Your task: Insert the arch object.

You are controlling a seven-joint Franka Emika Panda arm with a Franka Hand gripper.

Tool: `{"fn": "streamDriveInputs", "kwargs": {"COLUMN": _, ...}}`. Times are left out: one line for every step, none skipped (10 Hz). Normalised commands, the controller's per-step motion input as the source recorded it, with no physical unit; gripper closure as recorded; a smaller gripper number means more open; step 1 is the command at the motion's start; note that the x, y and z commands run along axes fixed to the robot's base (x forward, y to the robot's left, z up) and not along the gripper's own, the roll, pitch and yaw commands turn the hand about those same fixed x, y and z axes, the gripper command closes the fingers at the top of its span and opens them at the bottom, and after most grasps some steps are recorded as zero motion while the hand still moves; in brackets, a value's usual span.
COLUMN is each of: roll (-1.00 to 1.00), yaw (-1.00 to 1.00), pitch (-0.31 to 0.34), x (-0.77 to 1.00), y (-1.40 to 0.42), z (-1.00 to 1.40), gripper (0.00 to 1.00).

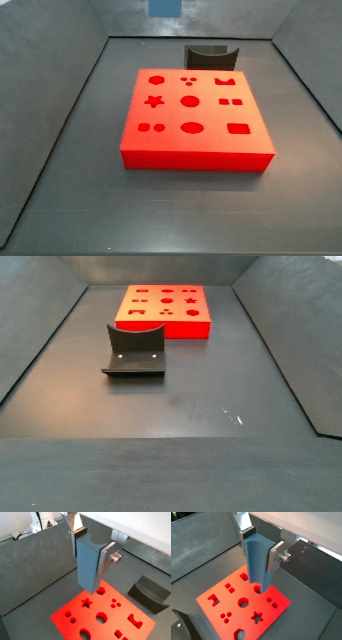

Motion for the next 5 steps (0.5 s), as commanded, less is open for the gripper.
{"fn": "streamDriveInputs", "kwargs": {"roll": 0.03, "yaw": 0.0, "pitch": 0.0, "x": 0.0, "y": -0.01, "z": 0.0, "gripper": 1.0}}
{"fn": "streamDriveInputs", "kwargs": {"roll": 0.01, "yaw": -0.01, "pitch": 0.033, "x": 0.17, "y": 0.0, "z": 0.0, "gripper": 1.0}}
{"fn": "streamDriveInputs", "kwargs": {"roll": -0.06, "yaw": -0.13, "pitch": -0.119, "x": 0.16, "y": 0.09, "z": -0.32, "gripper": 1.0}}
{"fn": "streamDriveInputs", "kwargs": {"roll": 0.0, "yaw": -0.12, "pitch": -0.117, "x": 0.36, "y": 0.3, "z": -0.64, "gripper": 1.0}}
{"fn": "streamDriveInputs", "kwargs": {"roll": 0.0, "yaw": -0.14, "pitch": -0.1, "x": 0.74, "y": 0.46, "z": -0.74, "gripper": 1.0}}
